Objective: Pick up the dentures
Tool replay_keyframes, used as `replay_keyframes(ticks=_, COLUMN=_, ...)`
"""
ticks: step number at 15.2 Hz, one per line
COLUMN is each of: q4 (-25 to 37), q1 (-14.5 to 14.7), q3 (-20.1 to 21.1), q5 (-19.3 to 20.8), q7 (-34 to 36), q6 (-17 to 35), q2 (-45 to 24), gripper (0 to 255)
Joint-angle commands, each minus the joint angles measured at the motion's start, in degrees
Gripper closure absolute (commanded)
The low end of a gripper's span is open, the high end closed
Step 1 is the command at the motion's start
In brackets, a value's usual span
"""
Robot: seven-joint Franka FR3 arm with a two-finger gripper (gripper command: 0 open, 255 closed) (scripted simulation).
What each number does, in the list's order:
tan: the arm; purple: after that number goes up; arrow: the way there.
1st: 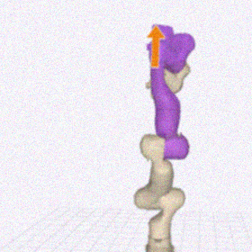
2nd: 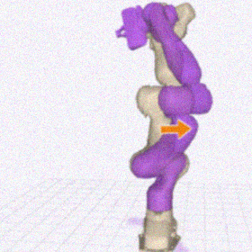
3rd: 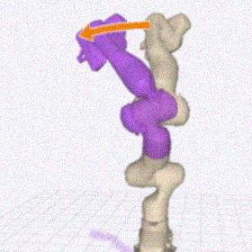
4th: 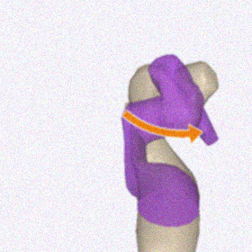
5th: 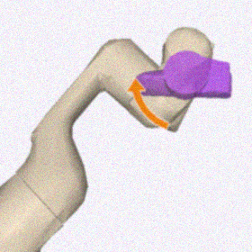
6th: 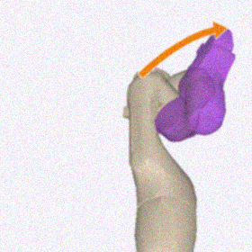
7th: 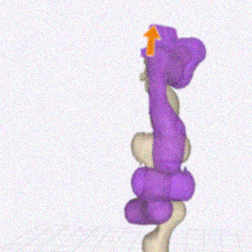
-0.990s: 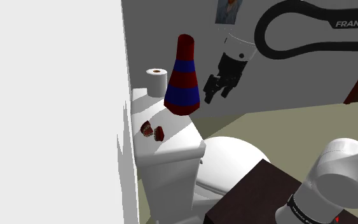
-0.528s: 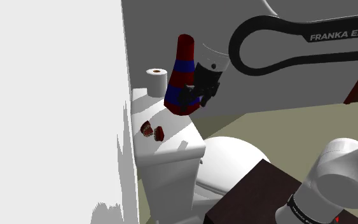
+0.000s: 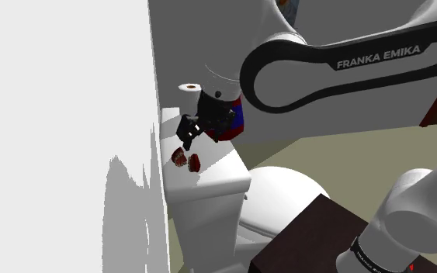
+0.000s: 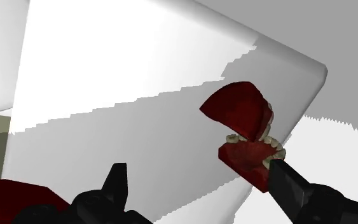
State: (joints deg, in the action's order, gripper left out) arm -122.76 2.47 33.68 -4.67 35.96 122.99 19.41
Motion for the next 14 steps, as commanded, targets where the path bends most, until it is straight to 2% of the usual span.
replay_keyframes(ticks=1, q4=2.8, q1=-0.7, q3=3.0, q5=2.3, q7=3.9, q6=1.3, q2=-3.9, gripper=0)
replay_keyframes(ticks=3, q4=5.9, q1=-1.3, q3=5.9, q5=5.4, q7=7.9, q6=2.2, q2=-8.1, gripper=0)
replay_keyframes(ticks=11, q4=1.4, q1=-1.4, q3=6.8, q5=7.0, q7=9.6, q6=8.0, q2=-9.7, gripper=0)
replay_keyframes(ticks=13, q4=1.4, q1=-1.4, q3=6.8, q5=7.0, q7=9.6, q6=8.0, q2=-9.7, gripper=0)
replay_keyframes(ticks=14, q4=1.4, q1=-1.4, q3=6.8, q5=7.0, q7=9.6, q6=8.0, q2=-9.8, gripper=255)
